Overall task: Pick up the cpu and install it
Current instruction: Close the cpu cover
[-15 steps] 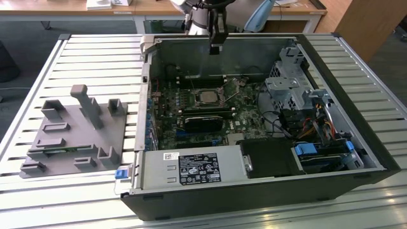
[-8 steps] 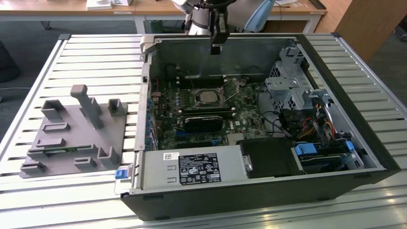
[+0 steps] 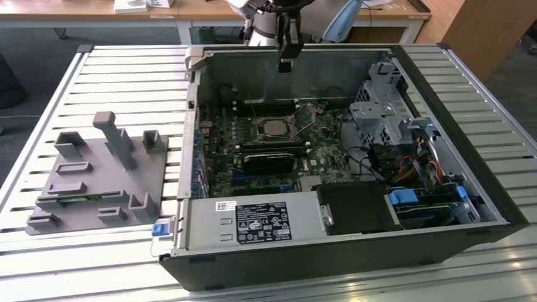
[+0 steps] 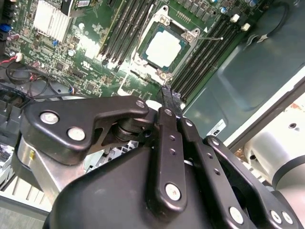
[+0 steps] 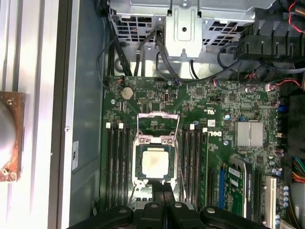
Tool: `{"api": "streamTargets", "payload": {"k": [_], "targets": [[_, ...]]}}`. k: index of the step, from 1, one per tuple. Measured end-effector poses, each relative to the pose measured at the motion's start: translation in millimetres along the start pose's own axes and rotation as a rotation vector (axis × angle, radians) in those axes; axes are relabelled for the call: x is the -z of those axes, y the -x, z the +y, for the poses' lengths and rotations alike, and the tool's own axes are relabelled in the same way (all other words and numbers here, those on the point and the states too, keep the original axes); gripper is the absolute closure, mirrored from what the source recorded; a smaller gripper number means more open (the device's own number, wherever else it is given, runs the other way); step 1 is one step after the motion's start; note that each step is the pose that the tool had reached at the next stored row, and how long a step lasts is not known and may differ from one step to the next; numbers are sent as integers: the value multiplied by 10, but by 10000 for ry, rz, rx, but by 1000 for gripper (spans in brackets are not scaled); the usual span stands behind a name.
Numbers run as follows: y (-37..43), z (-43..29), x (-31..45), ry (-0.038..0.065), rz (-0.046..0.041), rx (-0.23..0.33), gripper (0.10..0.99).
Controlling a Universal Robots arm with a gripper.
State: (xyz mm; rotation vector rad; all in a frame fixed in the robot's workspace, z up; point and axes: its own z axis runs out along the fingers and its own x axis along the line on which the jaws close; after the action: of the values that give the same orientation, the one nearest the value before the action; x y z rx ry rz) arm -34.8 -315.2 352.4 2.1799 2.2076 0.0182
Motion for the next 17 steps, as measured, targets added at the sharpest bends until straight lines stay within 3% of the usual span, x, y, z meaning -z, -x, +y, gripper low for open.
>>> {"api": "streamTargets", "payload": {"k": [15,16,17], "targets": [[0,10,-3,1,1,1,980],[1,126,-7,0,0,0,980],[2,176,-9,0,0,0,980]]}}
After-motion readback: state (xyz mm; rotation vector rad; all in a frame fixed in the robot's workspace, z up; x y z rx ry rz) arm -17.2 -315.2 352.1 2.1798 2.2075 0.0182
